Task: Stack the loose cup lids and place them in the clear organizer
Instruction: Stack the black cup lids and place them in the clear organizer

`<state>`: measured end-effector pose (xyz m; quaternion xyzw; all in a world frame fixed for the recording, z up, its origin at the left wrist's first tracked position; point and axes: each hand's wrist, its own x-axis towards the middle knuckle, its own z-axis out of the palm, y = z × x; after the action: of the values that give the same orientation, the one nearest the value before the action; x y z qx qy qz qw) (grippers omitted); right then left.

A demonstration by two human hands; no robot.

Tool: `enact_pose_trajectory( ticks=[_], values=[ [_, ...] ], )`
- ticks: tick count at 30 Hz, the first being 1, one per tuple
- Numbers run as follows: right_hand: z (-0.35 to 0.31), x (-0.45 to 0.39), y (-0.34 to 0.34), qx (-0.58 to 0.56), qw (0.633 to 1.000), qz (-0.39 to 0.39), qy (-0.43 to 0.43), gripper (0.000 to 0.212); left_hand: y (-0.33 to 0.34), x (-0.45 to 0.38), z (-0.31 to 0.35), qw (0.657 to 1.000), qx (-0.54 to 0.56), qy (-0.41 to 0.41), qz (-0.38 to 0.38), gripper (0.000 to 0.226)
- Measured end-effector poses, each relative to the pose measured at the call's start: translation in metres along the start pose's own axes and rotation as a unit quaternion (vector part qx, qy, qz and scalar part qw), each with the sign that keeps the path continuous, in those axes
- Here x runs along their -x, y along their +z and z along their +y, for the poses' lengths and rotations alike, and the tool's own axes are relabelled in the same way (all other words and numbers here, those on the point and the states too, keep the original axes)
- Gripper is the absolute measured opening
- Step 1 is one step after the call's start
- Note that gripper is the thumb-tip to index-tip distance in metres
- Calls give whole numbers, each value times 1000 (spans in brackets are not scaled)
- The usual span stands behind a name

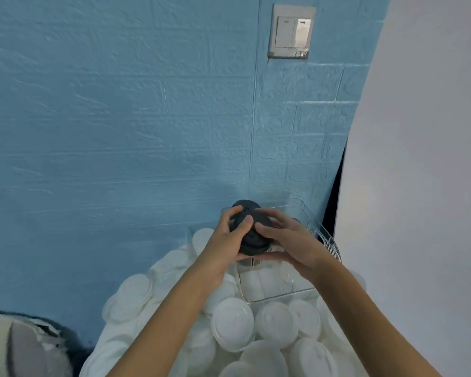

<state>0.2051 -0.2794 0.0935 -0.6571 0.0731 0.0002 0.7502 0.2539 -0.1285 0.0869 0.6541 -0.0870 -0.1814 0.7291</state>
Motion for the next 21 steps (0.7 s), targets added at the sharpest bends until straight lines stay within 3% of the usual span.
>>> enact_pose_trajectory(
  ticks=[4,7,9,13,21],
  values=[
    [-33,-6,2,-31,991,122,-36,43,28,-19,32,996,0,14,93,27],
    [-64,-7,0,-17,977,206,-50,55,50,-26,64,994,13,13,104,28],
    [-82,-8,-6,0,966,253,-49,52,61,-31,85,995,35,-12,91,31],
    [-101,-12,-23,-27,960,277,-31,34,78,-46,108,990,60,-91,84,37],
    [-93,-32,-66,-7,965,256,48,36,106,-69,92,990,10,-121,77,29]
  ],
)
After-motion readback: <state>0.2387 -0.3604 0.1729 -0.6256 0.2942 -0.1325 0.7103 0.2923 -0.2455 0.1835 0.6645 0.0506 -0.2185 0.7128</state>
